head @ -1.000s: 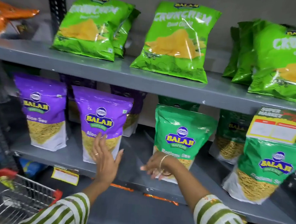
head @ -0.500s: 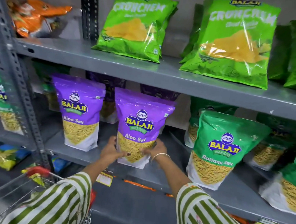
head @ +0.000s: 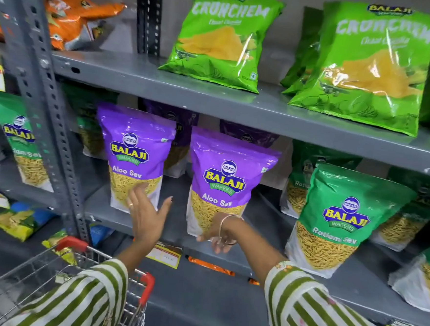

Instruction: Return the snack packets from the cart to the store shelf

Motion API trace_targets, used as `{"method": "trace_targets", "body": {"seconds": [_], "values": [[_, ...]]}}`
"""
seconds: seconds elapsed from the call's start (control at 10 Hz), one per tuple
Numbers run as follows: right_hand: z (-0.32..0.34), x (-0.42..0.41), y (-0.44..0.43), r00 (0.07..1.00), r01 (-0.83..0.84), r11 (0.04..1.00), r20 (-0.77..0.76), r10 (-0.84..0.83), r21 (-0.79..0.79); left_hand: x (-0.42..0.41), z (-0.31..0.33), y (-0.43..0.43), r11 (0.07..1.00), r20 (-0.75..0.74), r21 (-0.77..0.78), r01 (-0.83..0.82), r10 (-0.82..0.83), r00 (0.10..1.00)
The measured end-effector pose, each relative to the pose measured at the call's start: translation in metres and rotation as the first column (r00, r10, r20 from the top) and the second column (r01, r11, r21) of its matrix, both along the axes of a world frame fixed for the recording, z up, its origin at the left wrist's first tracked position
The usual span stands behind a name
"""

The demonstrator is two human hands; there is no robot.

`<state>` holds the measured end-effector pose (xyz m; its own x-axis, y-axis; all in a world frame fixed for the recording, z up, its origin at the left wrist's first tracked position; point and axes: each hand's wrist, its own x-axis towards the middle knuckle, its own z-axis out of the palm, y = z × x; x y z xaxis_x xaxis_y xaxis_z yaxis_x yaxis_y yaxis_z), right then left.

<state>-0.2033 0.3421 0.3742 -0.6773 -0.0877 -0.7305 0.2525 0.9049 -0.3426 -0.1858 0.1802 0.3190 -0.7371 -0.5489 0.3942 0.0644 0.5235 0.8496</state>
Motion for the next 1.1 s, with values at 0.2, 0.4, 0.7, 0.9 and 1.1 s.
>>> {"method": "trace_targets", "body": {"seconds": [0.2,0.4,0.7,0.9,1.1], "values": [[-0.010,-0.016,-0.087,0.880,-0.021,0.969,-0.464,-0.100,-0.247,-0.025,0.019,-0.096,0.987,0.009,0.064,-0.150,0.150,0.989],[-0.017,-0.051,-0.141,0.799,0.117,0.804,-0.426,-0.425,-0.583,-0.064,0.016,-0.152,0.892,0.186,0.397,0.218,-0.311,0.932],[-0.022,-0.060,-0.158,0.732,0.135,0.836,-0.515,-0.445,-0.532,-0.068,0.009,-0.158,0.912,0.166,0.342,0.227,-0.297,0.940],[-0.011,-0.051,-0.148,0.690,0.104,0.836,-0.567,-0.451,-0.538,-0.052,0.028,-0.151,0.978,0.116,0.100,0.184,-0.195,0.974],[0.038,0.005,-0.102,0.203,-0.317,0.870,-0.924,-0.326,-0.376,-0.004,0.069,-0.120,0.830,-0.270,-0.557,-0.019,-0.160,0.949]]}}
